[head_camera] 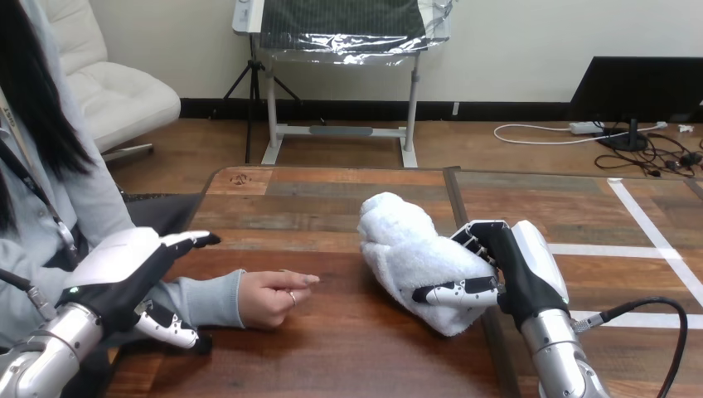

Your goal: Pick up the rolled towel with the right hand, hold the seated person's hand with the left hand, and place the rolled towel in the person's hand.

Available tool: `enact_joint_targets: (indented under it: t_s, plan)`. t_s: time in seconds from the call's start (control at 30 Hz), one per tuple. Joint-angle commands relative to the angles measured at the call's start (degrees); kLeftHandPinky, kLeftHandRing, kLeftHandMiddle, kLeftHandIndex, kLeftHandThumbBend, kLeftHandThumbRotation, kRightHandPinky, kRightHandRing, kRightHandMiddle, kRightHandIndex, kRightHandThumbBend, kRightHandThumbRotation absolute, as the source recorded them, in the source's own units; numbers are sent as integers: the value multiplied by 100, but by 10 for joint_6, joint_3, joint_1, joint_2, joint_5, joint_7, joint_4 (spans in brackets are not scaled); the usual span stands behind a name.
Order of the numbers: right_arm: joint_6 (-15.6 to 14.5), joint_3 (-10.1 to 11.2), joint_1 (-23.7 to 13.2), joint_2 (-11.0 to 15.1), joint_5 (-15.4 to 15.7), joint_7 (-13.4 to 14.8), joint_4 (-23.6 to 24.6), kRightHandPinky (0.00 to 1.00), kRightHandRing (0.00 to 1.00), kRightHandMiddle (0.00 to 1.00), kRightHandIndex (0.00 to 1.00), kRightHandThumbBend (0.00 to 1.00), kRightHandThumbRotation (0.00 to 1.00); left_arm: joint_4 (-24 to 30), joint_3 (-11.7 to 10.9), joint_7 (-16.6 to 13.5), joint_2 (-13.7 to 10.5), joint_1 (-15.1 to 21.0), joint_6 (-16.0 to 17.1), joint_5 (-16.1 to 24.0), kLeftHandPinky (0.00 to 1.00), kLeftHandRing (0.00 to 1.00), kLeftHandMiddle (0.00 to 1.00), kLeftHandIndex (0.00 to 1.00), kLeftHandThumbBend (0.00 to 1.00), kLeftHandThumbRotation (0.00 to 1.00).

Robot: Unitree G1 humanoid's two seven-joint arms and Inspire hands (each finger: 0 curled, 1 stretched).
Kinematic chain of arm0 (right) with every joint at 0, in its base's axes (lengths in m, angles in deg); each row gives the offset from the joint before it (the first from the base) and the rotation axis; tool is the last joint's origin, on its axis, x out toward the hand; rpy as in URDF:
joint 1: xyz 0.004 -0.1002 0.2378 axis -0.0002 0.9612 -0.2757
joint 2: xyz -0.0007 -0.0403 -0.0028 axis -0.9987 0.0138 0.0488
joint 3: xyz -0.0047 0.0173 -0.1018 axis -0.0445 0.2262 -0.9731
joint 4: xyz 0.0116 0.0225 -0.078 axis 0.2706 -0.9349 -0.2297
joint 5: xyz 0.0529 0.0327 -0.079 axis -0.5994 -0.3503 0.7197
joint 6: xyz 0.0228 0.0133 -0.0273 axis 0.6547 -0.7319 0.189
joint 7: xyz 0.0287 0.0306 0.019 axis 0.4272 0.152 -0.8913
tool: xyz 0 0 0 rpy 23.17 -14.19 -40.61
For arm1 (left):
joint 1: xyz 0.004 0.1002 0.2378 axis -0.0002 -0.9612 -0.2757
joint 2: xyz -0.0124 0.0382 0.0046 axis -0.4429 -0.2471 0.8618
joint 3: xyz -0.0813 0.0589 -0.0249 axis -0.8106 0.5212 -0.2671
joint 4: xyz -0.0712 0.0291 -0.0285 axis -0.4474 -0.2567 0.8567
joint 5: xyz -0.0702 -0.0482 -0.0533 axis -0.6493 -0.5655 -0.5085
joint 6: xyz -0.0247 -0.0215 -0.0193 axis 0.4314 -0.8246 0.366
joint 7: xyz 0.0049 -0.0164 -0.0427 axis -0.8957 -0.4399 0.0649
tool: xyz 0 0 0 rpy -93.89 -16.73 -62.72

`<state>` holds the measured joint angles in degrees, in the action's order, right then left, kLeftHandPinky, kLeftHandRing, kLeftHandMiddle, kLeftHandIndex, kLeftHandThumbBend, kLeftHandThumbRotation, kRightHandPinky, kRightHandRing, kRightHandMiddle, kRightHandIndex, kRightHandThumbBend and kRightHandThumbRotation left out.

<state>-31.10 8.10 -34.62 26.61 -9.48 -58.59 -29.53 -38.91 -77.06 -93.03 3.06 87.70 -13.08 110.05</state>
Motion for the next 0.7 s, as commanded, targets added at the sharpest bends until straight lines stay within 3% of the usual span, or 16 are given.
enact_joint_targets:
  t_s: [0.0,0.17,0.3,0.4,0.67]
  plan:
    - [20,0,-15,-3,-3,7,16,21,26,35,42,84,0,-27,22,-28,0,64,-9,12,82,84,84,84,100,20]
    - [20,0,-15,-2,-3,6,16,21,26,35,42,84,0,-43,42,-52,2,76,-16,29,79,81,81,81,100,20]
    - [23,-2,-15,-1,0,10,16,21,26,35,42,84,0,-55,48,-40,4,83,-21,23,78,80,79,78,100,20]
    - [20,-3,-14,0,1,12,17,22,26,35,42,84,0,-62,61,-61,4,88,-18,33,75,77,76,76,100,20]
    - [25,0,-13,1,-3,8,17,22,26,35,42,84,0,-80,75,-58,11,100,-40,32,71,72,70,71,100,21]
